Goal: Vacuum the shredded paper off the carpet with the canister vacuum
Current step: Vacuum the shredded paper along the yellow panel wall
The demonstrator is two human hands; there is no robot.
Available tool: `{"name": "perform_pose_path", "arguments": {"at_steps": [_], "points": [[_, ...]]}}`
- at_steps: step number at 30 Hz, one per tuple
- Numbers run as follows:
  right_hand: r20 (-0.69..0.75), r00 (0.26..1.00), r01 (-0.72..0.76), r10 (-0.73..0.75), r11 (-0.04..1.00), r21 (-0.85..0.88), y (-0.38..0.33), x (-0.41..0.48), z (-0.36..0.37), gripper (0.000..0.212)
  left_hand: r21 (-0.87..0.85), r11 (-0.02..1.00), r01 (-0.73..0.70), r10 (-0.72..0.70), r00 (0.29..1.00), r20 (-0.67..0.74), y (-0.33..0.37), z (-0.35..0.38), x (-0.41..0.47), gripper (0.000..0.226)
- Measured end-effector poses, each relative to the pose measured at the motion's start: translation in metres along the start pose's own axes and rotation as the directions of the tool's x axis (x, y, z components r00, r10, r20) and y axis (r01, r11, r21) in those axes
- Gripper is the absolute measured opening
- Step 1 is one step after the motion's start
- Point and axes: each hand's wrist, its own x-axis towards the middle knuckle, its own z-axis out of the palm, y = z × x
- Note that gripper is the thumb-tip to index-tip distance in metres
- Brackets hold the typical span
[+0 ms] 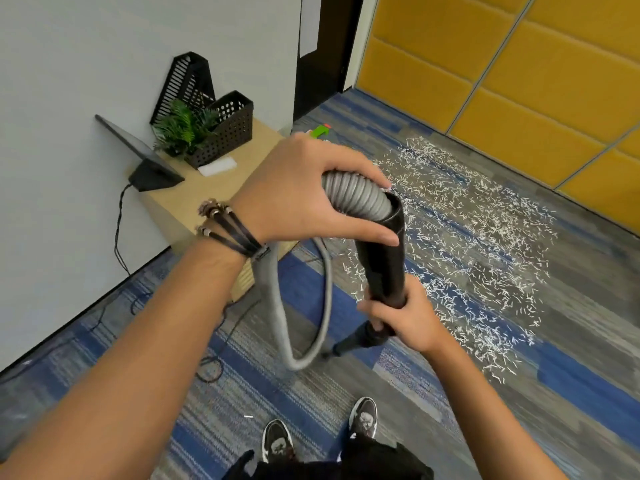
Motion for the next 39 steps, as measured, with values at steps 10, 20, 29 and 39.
{"name": "perform_pose_path", "arguments": {"at_steps": [10, 20, 29, 39], "points": [[0.155, 0.987, -0.005, -0.032, 0.973, 0.231, -0.02, -0.001, -0.006, 0.044, 0.034, 0.999, -0.031, 0.03, 0.999, 0.01, 0.025, -0.007, 0.033, 0.055], [0.181, 0.98, -0.147, 0.077, 0.899, 0.413, 0.015, -0.019, 0.025, 0.047, 0.089, 0.996, 0.032, -0.046, 0.987, 0.156, 0.018, 0.019, 0.029, 0.056], [0.093, 0.995, -0.071, 0.04, 0.929, 0.364, 0.028, -0.035, 0.029, 0.036, 0.071, 0.996, 0.055, -0.066, 0.985, 0.161, 0.017, 0.031, 0.016, 0.055], [0.03, 0.998, 0.058, -0.062, 0.992, 0.114, -0.016, -0.018, -0.029, 0.031, 0.049, 0.997, -0.062, 0.06, 0.998, 0.036, 0.046, 0.015, 0.038, 0.053]]}}
